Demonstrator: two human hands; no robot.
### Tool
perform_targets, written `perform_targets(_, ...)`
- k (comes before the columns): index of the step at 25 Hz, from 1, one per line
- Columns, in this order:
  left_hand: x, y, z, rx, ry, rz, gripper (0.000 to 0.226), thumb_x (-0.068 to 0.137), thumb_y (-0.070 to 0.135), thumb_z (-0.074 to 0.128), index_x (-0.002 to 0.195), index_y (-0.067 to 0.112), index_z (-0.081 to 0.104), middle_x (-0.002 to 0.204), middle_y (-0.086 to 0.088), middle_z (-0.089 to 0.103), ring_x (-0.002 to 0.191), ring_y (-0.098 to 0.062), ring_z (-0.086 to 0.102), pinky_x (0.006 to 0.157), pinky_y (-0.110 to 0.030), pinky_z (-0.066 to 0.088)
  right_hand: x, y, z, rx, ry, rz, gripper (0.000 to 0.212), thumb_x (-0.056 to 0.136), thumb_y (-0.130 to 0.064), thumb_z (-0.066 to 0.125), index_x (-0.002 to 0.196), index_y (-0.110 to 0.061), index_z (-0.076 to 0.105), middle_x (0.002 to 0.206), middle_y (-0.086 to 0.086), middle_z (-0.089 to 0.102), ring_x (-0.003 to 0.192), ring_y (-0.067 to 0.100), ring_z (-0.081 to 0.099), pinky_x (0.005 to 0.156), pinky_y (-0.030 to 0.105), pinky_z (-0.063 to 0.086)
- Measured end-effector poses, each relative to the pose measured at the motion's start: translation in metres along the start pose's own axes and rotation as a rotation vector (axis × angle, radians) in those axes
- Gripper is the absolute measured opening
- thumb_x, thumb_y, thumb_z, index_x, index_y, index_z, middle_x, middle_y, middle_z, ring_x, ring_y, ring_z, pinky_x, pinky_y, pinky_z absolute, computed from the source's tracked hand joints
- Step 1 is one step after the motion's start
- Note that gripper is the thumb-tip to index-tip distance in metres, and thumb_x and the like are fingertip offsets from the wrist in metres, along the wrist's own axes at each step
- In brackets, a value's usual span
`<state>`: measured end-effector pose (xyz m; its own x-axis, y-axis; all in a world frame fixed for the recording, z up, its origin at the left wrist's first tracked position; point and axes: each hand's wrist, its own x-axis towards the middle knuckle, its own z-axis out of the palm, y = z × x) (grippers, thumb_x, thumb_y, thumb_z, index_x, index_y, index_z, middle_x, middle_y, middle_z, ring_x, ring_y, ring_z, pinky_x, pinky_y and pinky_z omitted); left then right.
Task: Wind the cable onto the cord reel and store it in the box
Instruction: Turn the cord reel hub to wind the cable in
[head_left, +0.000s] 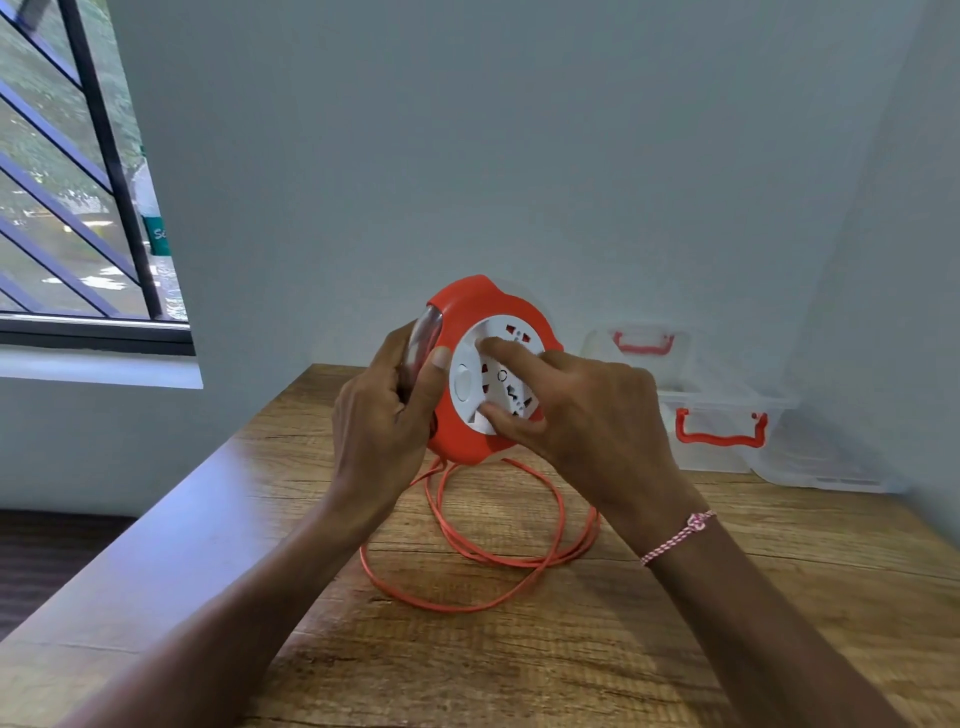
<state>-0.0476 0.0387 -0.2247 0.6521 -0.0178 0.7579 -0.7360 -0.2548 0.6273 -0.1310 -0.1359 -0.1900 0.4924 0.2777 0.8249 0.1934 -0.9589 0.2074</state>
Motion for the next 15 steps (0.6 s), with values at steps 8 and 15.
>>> perform_targets(8, -0.003, 0.003, 0.001, 0.109, -0.001, 0.064, 0.07, 0.1, 0.077, 0.037, 0.15, 0.031, 0.055, 0.067, -0.003, 0.07, 0.063, -0.022, 0.073, 0.062, -0.054, 0.062, 0.014, -0.019, 0.011, 1.061, -0.014, 1.052, 0.051, 0.084, -0.059, 0.078, 0.1, -0.015, 0.058, 0.064, 0.004, 0.077, 0.038, 0.009, 0.062, 0.037, 0.022, 0.043)
perform_targets(15, 0.002, 0.002, -0.002, -0.012, 0.028, -0.013, 0.06, 0.092, 0.09, 0.034, 0.139, 0.056, 0.048, 0.09, -0.008, 0.079, 0.078, -0.024, 0.08, 0.067, -0.058, 0.067, 0.001, 0.001, 0.004, 0.132, 0.013, 0.206, 0.045, 0.096, -0.061, 0.062, 0.125, -0.026, 0.06, 0.109, -0.005, 0.071, 0.065, 0.013, 0.067, 0.05, 0.024, 0.049)
